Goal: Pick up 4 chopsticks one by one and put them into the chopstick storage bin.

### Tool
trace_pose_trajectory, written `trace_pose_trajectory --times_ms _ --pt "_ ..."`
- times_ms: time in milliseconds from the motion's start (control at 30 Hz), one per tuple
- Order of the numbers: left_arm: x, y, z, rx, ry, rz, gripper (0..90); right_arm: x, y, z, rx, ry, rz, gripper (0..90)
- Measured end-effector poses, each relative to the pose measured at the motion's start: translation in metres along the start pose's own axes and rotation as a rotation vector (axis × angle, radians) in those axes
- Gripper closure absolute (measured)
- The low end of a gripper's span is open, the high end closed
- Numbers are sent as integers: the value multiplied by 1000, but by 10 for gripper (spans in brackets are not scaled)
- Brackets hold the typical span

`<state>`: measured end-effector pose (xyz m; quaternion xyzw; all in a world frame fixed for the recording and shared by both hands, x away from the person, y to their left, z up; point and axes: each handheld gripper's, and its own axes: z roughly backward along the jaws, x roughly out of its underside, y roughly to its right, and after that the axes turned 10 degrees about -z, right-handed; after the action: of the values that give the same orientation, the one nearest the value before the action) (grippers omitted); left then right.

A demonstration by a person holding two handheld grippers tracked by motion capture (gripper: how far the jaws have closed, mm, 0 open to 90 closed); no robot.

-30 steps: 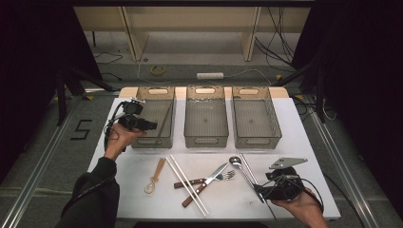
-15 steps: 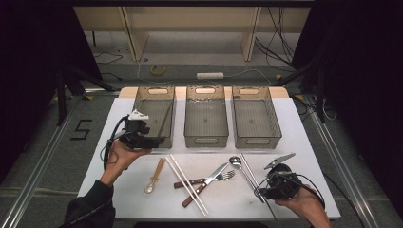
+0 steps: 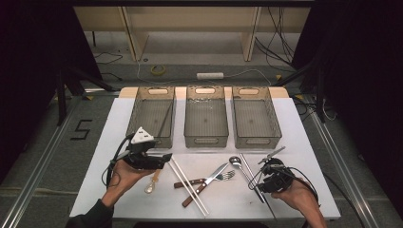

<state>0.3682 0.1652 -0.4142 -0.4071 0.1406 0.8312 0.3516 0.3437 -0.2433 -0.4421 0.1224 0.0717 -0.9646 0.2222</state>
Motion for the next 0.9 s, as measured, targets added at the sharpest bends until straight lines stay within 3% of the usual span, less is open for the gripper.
trace_pose_trajectory --times_ms 333,900 --pt "9 15 1 20 6 -29 201 -5 -2 -8 15 -44 -4 685" --pt "21 19 9 33 62 -11 198 -8 -5 -15 25 -85 9 746"
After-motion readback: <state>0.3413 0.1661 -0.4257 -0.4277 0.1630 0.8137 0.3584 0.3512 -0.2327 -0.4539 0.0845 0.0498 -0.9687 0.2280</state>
